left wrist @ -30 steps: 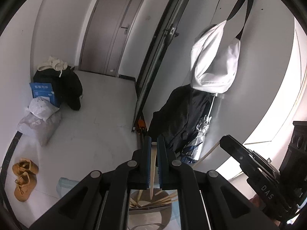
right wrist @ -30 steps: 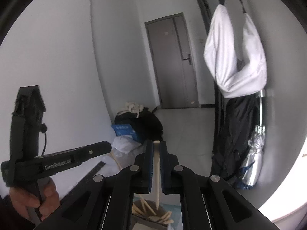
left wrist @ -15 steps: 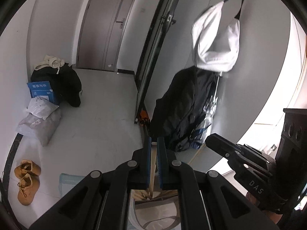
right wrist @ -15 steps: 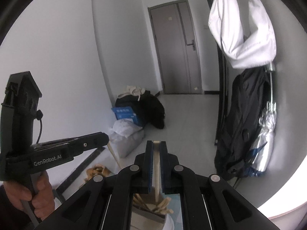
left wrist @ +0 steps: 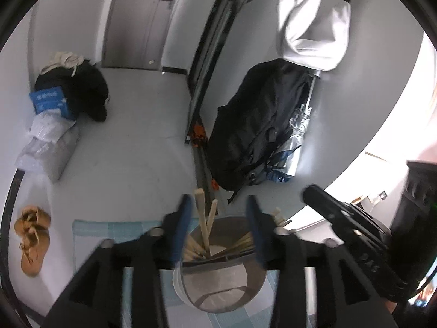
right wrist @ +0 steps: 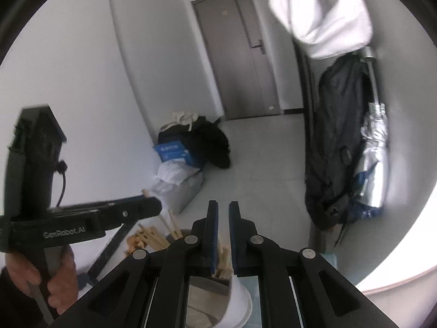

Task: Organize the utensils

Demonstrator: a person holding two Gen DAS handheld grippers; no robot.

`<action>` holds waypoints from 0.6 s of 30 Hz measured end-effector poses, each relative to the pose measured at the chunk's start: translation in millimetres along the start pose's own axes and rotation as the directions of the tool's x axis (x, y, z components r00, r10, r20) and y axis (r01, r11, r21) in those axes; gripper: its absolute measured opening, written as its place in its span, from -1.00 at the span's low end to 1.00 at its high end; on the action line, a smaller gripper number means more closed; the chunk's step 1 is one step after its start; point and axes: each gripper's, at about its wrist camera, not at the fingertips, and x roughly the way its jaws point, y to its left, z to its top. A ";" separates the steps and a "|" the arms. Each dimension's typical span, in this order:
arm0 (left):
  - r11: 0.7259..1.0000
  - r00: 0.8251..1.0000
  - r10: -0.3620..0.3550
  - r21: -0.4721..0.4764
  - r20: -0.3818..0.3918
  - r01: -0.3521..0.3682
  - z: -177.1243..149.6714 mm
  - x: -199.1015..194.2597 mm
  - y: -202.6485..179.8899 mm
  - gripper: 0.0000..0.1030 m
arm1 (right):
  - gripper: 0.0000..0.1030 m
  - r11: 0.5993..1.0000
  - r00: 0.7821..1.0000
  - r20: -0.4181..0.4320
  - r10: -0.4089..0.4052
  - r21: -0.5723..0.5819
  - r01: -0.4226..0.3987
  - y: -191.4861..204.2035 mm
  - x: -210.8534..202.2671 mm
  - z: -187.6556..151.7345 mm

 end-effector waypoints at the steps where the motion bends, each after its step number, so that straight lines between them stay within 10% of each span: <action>1: 1.000 1.000 -0.002 -0.017 0.010 0.002 -1.2 -3.6 1.9 0.08 | -0.78 1.000 1.000 0.006 -0.010 0.013 0.010 -2.3 -5.1 -1.8; 18: 0.981 0.965 0.191 0.002 0.182 -0.195 -43.9 -77.1 -18.5 0.63 | 0.26 0.995 0.987 0.132 -0.096 0.024 0.094 18.7 -89.8 -38.8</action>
